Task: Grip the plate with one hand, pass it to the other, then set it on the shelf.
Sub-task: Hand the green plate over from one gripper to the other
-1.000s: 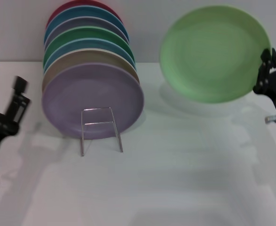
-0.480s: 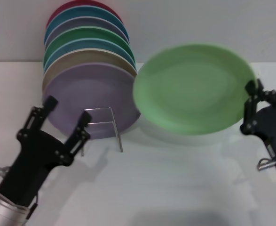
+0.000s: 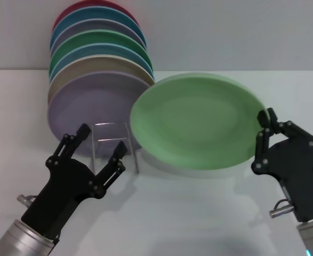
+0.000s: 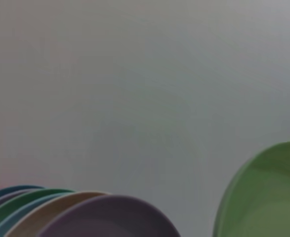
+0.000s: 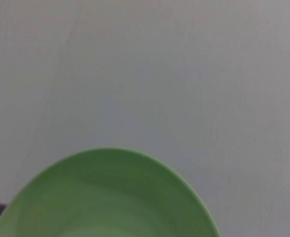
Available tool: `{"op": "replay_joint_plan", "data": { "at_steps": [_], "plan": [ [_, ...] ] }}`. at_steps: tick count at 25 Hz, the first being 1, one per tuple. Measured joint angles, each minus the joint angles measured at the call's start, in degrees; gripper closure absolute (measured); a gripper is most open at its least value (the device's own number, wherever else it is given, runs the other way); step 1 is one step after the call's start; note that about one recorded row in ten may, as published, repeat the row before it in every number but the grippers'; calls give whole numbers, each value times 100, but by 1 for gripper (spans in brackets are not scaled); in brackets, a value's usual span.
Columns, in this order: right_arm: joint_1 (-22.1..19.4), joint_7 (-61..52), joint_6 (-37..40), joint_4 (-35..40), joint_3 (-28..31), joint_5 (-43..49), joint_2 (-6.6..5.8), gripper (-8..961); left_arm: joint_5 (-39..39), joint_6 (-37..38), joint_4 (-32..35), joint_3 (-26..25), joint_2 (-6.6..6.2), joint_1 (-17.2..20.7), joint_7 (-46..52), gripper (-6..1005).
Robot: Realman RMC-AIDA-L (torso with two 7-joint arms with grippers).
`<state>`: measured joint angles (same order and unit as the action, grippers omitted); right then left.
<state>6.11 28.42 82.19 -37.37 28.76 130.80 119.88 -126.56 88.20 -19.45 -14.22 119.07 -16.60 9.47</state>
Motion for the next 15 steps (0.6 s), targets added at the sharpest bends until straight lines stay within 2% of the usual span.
{"op": "replay_joint_plan", "data": {
  "at_steps": [2, 7, 15],
  "plan": [
    [1, 373, 81, -105, -311, -319, 0, 928, 0, -140, -68, 3, 0, 1, -146, 166],
    [-1, 869, 149, -242, -641, -578, 0, 929, 2, -360, -135, -26, -4, -68, -176, 166],
    [15, 1610, 159, -369, -976, -837, 0, 929, 29, -539, -132, -84, 3, -120, -173, 166]
  ]
}}
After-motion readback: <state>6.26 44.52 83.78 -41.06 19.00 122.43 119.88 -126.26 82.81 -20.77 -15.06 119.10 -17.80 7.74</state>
